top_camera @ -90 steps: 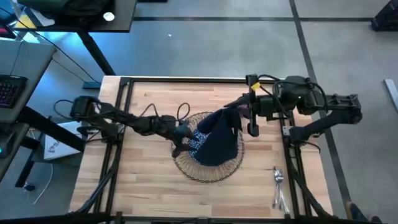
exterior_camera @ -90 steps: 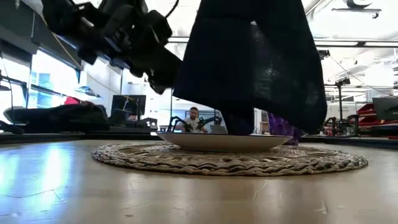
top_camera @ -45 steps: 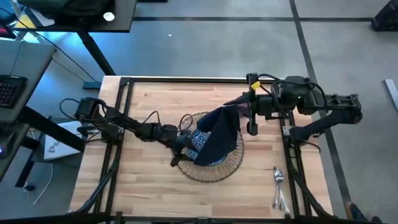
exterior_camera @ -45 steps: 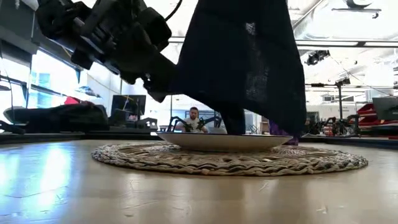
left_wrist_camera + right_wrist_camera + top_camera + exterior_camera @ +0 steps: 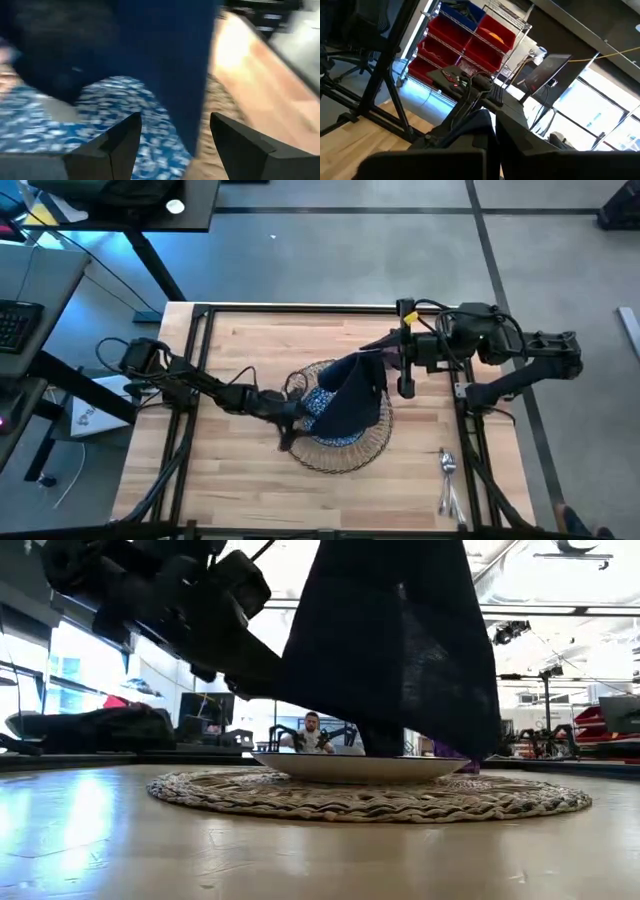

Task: Set table place
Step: Fold the blue table napkin

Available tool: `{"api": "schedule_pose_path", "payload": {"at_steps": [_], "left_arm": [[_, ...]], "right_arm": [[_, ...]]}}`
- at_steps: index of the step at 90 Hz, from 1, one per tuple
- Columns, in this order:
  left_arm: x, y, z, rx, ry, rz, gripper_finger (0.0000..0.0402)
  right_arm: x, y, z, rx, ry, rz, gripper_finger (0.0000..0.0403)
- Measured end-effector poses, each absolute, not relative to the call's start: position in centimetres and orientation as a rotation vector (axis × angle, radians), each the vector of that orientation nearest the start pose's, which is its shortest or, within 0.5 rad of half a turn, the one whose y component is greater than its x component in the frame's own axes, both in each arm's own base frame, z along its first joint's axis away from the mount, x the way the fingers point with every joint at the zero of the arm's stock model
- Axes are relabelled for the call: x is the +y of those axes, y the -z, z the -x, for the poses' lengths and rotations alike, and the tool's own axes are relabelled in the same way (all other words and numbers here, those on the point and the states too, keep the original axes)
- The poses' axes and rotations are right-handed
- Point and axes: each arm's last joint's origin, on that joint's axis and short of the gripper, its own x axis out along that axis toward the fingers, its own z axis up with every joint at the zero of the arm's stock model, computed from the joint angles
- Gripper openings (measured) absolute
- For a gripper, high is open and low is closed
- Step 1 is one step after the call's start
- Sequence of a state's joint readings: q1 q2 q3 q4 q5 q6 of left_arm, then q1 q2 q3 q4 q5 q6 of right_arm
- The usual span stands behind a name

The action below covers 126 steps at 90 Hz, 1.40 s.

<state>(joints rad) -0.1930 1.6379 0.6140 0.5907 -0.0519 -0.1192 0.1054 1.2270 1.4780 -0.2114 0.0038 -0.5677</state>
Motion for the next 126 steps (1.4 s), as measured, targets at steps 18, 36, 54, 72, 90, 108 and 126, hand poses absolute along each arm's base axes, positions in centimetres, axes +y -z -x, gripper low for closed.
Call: {"api": "schedule_pose_path", "payload": {"at_steps": [18, 36, 54, 72, 90, 108, 126], "left_arm": [[-5.7, -15.2, -30.0, 0.401, 0.129, 0.073, 0.0222], [-5.8, -13.6, -30.5, 0.423, 0.125, 0.097, 0.0222], [-6.0, -12.7, -31.6, 0.336, 0.108, 0.129, 0.0208], [-6.1, -12.8, -31.8, 0.282, 0.065, 0.111, 0.0143], [-6.7, -12.3, -31.5, 0.317, 0.061, 0.077, 0.0029], [-7.4, -13.6, -30.8, 0.334, -0.003, 0.027, 0.0002], [-7.0, -17.9, -28.5, 0.374, -0.043, -0.008, 0.0]], "right_arm": [[2.6, -47.5, -24.9, -0.065, -0.088, 0.555, 0.0], [2.6, -47.5, -24.9, -0.065, -0.088, 0.556, 0.0], [2.6, -47.5, -24.9, -0.066, -0.088, 0.555, 0.0], [2.6, -47.5, -24.9, -0.066, -0.088, 0.555, 0.0], [2.6, -47.5, -24.9, -0.066, -0.088, 0.556, 0.0], [2.6, -47.5, -24.9, -0.061, -0.073, 0.558, 0.0], [2.5, -47.2, -24.9, -0.025, -0.042, 0.56, 0.0]]}}
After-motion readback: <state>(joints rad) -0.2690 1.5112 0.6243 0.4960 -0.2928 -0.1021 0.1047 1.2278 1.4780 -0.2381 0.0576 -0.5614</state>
